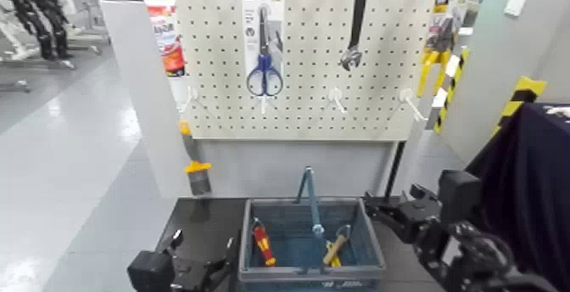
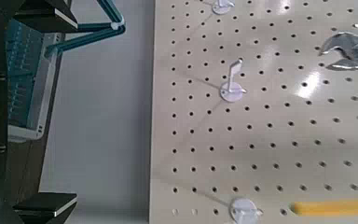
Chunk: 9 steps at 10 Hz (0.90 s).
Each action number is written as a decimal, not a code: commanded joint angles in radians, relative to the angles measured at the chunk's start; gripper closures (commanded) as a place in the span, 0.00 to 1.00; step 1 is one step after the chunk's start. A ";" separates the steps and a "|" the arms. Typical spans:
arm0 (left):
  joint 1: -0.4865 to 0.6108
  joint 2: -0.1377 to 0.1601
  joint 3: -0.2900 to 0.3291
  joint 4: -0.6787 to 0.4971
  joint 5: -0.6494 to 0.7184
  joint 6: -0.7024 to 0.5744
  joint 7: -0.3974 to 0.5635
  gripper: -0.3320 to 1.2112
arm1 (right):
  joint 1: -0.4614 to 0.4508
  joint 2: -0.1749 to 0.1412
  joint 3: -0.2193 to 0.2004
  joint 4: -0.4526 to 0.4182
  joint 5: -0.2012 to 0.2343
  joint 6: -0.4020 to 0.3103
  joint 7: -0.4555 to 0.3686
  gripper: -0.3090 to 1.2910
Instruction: Put the tool with the wooden handle into the crate.
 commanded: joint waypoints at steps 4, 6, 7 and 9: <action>0.003 0.000 0.002 -0.002 0.000 0.000 0.000 0.30 | 0.218 0.062 -0.035 -0.114 0.107 -0.140 -0.085 0.21; 0.003 -0.002 0.003 -0.003 0.000 0.000 0.000 0.30 | 0.278 0.092 -0.030 -0.116 0.116 -0.211 -0.094 0.23; 0.006 -0.002 0.003 -0.003 0.000 0.000 0.000 0.30 | 0.303 0.112 -0.035 -0.114 0.130 -0.229 -0.094 0.23; 0.008 -0.002 0.006 -0.005 0.000 0.000 0.000 0.30 | 0.350 0.139 -0.036 -0.122 0.165 -0.260 -0.093 0.24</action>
